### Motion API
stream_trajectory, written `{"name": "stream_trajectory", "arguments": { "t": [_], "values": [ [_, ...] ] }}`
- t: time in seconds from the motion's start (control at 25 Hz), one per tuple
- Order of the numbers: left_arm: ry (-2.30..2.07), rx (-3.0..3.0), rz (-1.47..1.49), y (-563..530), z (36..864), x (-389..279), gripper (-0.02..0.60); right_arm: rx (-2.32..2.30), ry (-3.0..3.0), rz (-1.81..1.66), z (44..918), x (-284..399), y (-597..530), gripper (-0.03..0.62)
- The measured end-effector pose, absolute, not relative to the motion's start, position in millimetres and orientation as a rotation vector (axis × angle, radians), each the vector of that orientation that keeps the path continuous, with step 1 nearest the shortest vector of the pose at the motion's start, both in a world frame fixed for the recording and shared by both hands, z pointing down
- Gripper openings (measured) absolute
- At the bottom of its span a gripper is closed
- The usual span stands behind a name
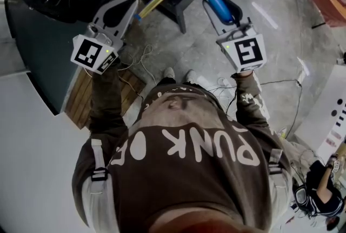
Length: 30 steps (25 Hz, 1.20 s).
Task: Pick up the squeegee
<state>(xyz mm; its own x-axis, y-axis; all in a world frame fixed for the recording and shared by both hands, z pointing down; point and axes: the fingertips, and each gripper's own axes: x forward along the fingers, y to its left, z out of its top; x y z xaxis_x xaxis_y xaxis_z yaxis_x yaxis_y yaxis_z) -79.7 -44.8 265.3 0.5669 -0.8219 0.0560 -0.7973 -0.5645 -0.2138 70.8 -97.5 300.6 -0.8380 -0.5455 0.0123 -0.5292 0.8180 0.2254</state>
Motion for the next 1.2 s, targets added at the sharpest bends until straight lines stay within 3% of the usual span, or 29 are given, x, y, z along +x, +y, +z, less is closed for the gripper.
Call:
{"name": "stream_trajectory", "arguments": {
  "t": [0.6,1.2],
  "values": [
    [1.314,-2.658,-0.188,-42,263,-128,0.003,0.848,-2.943,-0.387,289,26,-67,0.149],
    [1.296,-2.666,-0.188,-41,262,-132,0.003,0.839,-2.954,-0.382,290,18,-65,0.149]
  ]
}}
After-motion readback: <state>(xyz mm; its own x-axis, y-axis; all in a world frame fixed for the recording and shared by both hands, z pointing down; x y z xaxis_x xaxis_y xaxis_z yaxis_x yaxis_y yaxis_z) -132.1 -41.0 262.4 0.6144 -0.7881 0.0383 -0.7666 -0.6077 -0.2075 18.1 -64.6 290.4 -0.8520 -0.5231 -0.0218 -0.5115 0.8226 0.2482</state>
